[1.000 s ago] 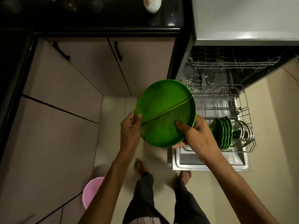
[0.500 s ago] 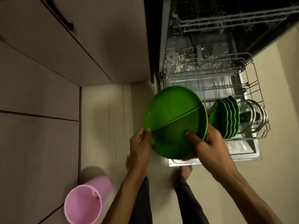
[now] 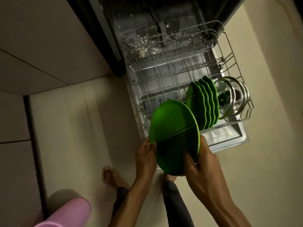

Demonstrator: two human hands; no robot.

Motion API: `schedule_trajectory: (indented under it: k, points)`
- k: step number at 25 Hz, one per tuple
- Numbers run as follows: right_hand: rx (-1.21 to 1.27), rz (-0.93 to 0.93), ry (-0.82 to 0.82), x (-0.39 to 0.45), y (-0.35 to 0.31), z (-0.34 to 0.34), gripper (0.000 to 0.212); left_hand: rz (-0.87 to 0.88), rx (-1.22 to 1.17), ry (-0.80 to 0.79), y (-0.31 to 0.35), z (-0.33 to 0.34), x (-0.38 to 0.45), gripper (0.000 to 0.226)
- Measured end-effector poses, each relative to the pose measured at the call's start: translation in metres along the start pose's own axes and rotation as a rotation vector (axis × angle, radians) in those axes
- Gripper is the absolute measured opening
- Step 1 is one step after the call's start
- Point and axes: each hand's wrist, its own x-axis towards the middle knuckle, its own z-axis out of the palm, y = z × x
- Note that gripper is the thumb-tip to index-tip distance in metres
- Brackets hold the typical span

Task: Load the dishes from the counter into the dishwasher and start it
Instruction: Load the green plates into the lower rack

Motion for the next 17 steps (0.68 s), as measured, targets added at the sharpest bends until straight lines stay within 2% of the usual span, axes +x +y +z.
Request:
schedule_trajectory:
  k: [2,5,9,12,17]
  points:
    - [-0.018,0.043,0.044,0.007,0.017,-0.006,0.019,-0.063,-0.005,0.012,-0.01,0.026,-0.001,0.029]
    - [-0.073,0.097,0.117,0.023,0.037,-0.023,0.018,-0.228,-0.152,0.021,-0.028,0.071,-0.005,0.032]
    - [-0.202,0.094,0.205,0.065,0.053,-0.057,0.017,-0.39,-0.352,-0.163,-0.036,0.116,-0.007,0.022]
    - [-0.317,0.077,0.207,0.101,0.061,-0.074,0.02,-0.43,-0.299,-0.18,-0.028,0.128,-0.004,0.014]
    - [-0.445,0.014,0.108,0.141,0.065,-0.066,0.027,-0.418,-0.213,-0.182,-0.02,0.132,0.011,0.011]
